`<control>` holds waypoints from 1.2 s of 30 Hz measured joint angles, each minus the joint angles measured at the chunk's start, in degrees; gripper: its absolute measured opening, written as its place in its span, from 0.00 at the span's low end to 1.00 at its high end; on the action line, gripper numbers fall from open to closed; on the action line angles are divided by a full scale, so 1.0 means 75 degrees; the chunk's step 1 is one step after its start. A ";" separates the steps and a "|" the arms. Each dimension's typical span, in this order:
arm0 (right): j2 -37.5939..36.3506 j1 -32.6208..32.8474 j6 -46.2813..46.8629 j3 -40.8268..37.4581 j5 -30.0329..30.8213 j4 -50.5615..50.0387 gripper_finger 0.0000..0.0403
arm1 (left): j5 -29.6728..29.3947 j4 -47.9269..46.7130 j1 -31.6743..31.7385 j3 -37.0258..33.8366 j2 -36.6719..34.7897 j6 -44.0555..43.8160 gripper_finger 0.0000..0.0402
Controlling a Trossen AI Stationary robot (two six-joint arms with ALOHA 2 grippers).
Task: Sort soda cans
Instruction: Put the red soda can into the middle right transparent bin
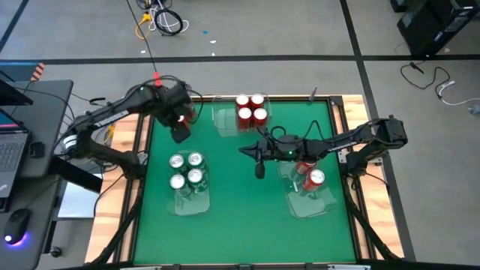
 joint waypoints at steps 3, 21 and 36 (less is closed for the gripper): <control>0.0000 0.0035 0.0000 0.0000 -0.0008 -0.0023 0.00 | -0.0036 -0.0050 0.0531 0.0195 0.0342 0.0279 0.61; 0.0006 0.0110 -0.0015 0.0003 -0.0449 -0.0043 0.00 | 0.0490 0.0299 0.3158 0.0235 0.1675 0.1216 0.70; 0.0009 0.0124 -0.0023 0.0003 -0.0477 -0.0082 0.00 | 0.0743 0.0497 0.3186 0.0235 0.1752 0.1057 0.70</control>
